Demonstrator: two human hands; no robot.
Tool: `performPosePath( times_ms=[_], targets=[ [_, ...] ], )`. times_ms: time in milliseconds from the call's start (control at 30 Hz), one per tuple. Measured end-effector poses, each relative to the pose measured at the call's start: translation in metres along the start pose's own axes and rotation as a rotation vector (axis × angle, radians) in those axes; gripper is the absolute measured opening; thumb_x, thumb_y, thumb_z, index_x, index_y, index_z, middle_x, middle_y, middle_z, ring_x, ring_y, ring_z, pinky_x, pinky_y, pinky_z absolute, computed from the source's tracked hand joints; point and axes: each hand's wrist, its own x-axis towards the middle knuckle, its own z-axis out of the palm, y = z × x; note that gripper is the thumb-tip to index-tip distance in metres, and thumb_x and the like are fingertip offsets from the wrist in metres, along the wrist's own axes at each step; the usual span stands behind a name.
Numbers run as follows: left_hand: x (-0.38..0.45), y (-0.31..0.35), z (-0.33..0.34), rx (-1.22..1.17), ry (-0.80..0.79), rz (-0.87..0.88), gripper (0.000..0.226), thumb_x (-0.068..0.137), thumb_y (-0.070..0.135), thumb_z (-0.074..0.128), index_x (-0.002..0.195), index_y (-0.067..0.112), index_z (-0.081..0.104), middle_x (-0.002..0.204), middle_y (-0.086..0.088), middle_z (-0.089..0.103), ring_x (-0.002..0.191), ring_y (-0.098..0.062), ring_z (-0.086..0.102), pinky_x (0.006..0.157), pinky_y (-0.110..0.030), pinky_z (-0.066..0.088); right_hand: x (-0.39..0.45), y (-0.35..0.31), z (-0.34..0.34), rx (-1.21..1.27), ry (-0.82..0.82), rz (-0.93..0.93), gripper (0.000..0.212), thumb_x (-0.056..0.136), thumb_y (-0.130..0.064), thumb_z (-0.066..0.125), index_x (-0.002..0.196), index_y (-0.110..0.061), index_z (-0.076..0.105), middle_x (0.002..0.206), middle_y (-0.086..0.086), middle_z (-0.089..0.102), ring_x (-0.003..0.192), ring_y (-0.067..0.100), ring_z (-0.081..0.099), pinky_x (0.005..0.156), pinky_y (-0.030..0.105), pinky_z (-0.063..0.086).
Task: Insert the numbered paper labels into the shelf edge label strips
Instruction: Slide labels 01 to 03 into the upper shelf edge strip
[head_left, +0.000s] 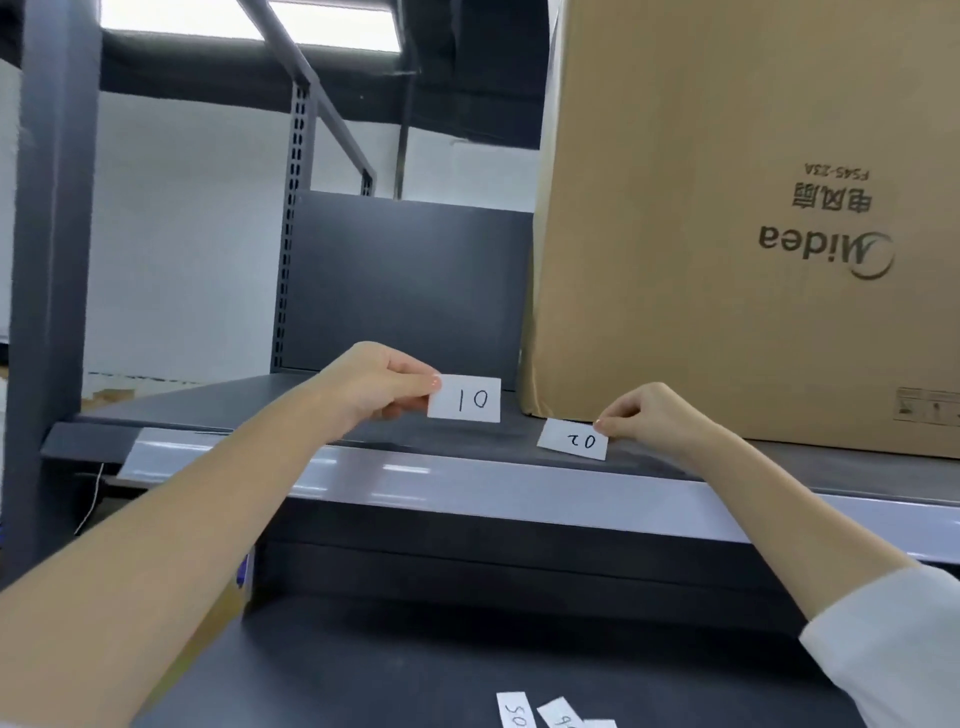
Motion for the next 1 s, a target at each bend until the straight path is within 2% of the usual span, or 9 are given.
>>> performPosePath(
  times_ms=[200,367,467,600,733,800,867,933,1000],
  targets=[
    [0.017,-0.004,-0.002,0.006,-0.021,-0.027,0.018,0.083,0.012,0.064,0.069,0.021,0.069,0.048,0.014,0.068,0.055,-0.001,0.061,0.059,-0.017,0.046,0.004,0.002,0.001,-0.141,-0.06,0.043,0.012,0.082,-0.013,0.066,0.08,-0.003,0.073,0.059,-0.008,0.055,0.059,0.01,0.045,0.048,0.01,0.035],
    [0.024,-0.008,-0.008,-0.021,-0.025,-0.027,0.017,0.081,0.008,0.065,0.067,0.019,0.069,0.052,0.01,0.068,0.056,-0.003,0.061,0.061,-0.018,0.047,0.005,0.0,0.001,-0.155,-0.074,0.061,0.014,0.08,-0.011,0.068,0.068,-0.006,0.069,0.062,-0.008,0.058,0.065,0.011,0.048,0.057,0.019,0.035],
    [0.025,-0.012,-0.009,-0.084,-0.036,-0.032,0.015,0.081,0.004,0.064,0.071,0.016,0.065,0.065,0.002,0.07,0.053,-0.001,0.064,0.059,-0.016,0.048,0.004,0.0,0.003,-0.152,-0.047,0.034,0.016,0.079,-0.009,0.068,0.064,-0.002,0.069,0.068,0.006,0.061,0.07,0.017,0.047,0.06,0.024,0.036],
    [0.025,-0.014,-0.007,-0.176,-0.087,0.001,0.019,0.084,0.0,0.058,0.083,0.018,0.066,0.08,-0.001,0.071,0.058,0.0,0.069,0.053,-0.01,0.052,0.005,-0.022,0.012,-0.063,0.064,-0.097,0.014,0.082,-0.009,0.063,0.077,0.002,0.072,0.083,0.011,0.068,0.073,0.015,0.053,0.068,0.025,0.041],
    [0.022,-0.013,-0.002,-0.222,-0.113,-0.01,0.01,0.084,0.005,0.061,0.09,0.011,0.066,0.071,0.005,0.074,0.06,-0.002,0.07,0.048,-0.01,0.052,0.005,-0.055,0.036,0.098,0.071,-0.175,0.018,0.085,-0.018,0.062,0.097,-0.01,0.072,0.104,0.01,0.071,0.101,0.035,0.061,0.091,0.038,0.048],
    [0.02,-0.012,-0.001,-0.193,-0.116,-0.007,0.01,0.084,0.01,0.062,0.093,0.011,0.067,0.071,0.008,0.074,0.061,-0.002,0.071,0.048,-0.011,0.052,0.005,-0.064,0.048,0.172,0.038,-0.197,0.02,0.086,-0.019,0.062,0.101,-0.01,0.072,0.094,0.001,0.072,0.086,0.019,0.065,0.084,0.032,0.048],
    [0.018,-0.012,0.0,-0.163,-0.116,0.003,0.008,0.084,0.014,0.063,0.091,0.013,0.067,0.071,0.009,0.074,0.062,-0.003,0.071,0.052,-0.013,0.052,0.006,-0.071,0.057,0.231,0.006,-0.218,0.017,0.087,-0.017,0.06,0.097,-0.008,0.071,0.063,-0.019,0.066,0.057,-0.004,0.058,0.067,0.01,0.041],
    [0.016,-0.012,0.0,-0.149,-0.111,0.001,0.008,0.084,0.016,0.064,0.09,0.014,0.068,0.071,0.008,0.074,0.063,-0.004,0.071,0.056,-0.016,0.049,0.008,-0.076,0.064,0.284,0.005,-0.204,0.011,0.088,-0.015,0.059,0.088,-0.01,0.07,0.038,-0.023,0.055,0.042,-0.007,0.05,0.05,0.003,0.036],
    [0.014,-0.014,-0.002,-0.145,-0.105,-0.005,0.008,0.083,0.017,0.065,0.09,0.014,0.068,0.073,0.007,0.074,0.063,-0.005,0.071,0.059,-0.018,0.048,0.009,-0.079,0.069,0.309,0.023,-0.184,0.017,0.087,-0.014,0.06,0.071,-0.016,0.065,0.033,-0.022,0.051,0.038,-0.002,0.045,0.044,0.006,0.032]
  ],
)
